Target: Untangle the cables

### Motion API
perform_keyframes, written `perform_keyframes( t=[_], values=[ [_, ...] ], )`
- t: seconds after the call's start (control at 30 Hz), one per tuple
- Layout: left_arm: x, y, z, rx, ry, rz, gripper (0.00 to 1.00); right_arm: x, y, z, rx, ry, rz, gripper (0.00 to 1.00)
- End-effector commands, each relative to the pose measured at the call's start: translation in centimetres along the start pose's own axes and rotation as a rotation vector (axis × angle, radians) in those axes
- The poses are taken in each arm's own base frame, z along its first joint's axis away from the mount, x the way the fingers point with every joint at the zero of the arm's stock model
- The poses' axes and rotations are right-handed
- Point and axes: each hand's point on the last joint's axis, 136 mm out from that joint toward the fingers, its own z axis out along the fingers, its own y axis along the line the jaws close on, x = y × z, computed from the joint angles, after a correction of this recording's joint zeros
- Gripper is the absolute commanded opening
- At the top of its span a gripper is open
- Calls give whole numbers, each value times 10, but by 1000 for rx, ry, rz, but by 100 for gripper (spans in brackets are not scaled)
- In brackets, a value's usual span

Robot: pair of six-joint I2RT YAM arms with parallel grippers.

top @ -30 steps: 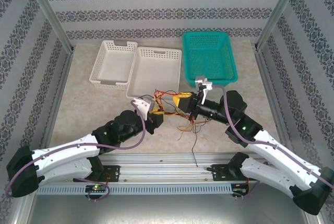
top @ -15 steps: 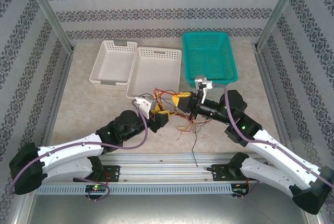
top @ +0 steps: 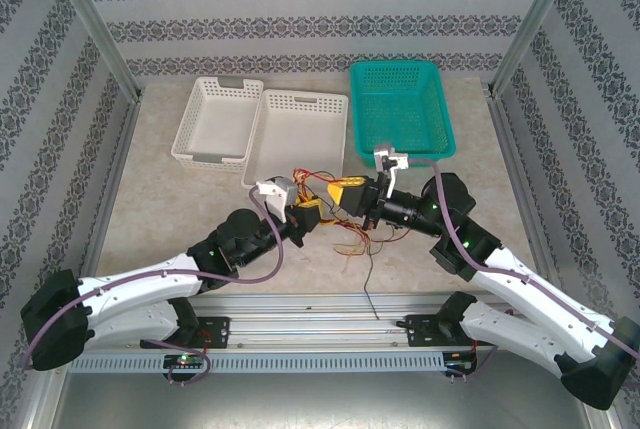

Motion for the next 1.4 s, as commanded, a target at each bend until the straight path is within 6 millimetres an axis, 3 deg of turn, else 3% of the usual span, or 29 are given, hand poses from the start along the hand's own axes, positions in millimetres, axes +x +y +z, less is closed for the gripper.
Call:
perform_keyframes(
  t=[0.0, 0.13, 0.3, 0.53, 0.67, 0.87, 1.0, 1.2, 1.37],
  values=[
    [-19, -4, 0, 18, -70, -3, 14, -16, 22, -3, -73, -50, -26, 0],
    [-20, -2, -1, 9, -70, -3, 0, -17, 22, -5, -65, -56, -31, 0],
    [-17, 10, -7, -42, -51, 12, 0, -28, 9, -18, 44, -115, -58, 0],
    [-3, 40, -26, -167, 93, 96, 0, -77, -26, -73, 314, -309, -81, 0],
    [-8, 66, -34, -348, 155, 121, 0, -99, -58, -111, 526, -395, -51, 0],
    [-28, 88, -47, -545, 298, 214, 0, -115, -92, -169, 757, -536, 30, 0],
    [-40, 100, -58, -637, 394, 301, 0, -118, -104, -196, 826, -614, 76, 0],
    [-61, 112, -76, -661, 407, 312, 0, -110, -118, -197, 803, -598, 121, 0],
    [-70, 93, -73, -552, 349, 178, 0, -92, -111, -132, 478, -379, 154, 0]
  ],
)
